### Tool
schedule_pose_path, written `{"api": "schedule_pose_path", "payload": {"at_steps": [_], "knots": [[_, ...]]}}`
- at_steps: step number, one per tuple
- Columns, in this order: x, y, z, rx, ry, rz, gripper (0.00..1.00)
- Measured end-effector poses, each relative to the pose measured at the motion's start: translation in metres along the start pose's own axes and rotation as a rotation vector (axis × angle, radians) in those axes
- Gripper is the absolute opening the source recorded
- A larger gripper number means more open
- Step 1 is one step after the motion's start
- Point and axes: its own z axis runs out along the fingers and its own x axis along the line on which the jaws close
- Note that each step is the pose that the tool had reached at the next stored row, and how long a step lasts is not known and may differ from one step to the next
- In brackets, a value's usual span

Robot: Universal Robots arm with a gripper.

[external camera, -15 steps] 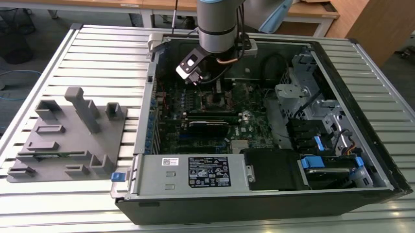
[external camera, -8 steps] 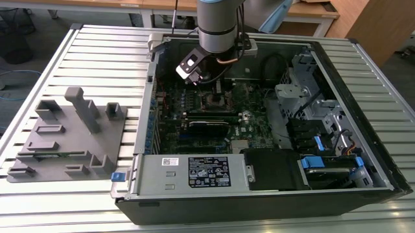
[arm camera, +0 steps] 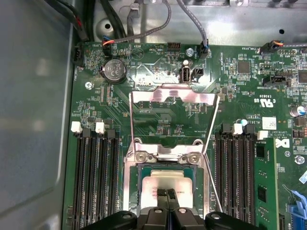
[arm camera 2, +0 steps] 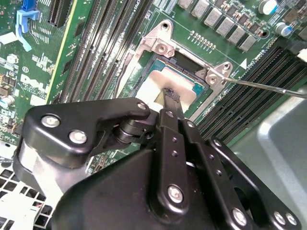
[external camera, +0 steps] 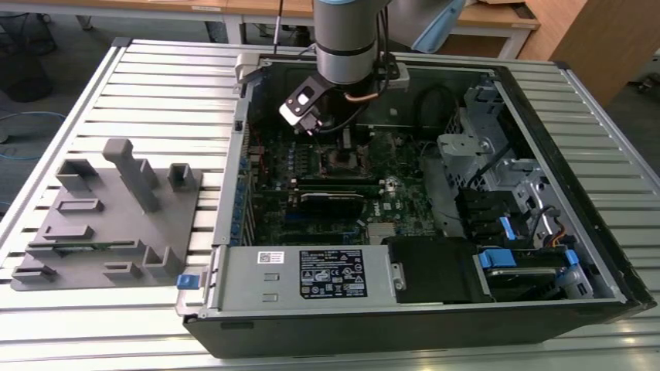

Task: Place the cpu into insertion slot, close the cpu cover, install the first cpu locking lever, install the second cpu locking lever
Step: 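Place the cpu into insertion slot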

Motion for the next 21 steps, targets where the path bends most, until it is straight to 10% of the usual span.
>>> {"api": "schedule_pose_path", "payload": {"at_steps": [4, 18, 21], "knots": [[0.0000, 0.0000, 0.0002, 0.0182, -0.0019, 0.000, 0.10], [0.0000, 0.0027, 0.0005, 0.0262, -0.0017, 0.000, 0.10], [0.0000, 0.0040, 0.0009, 0.0581, -0.0026, -0.001, 0.10]]}}
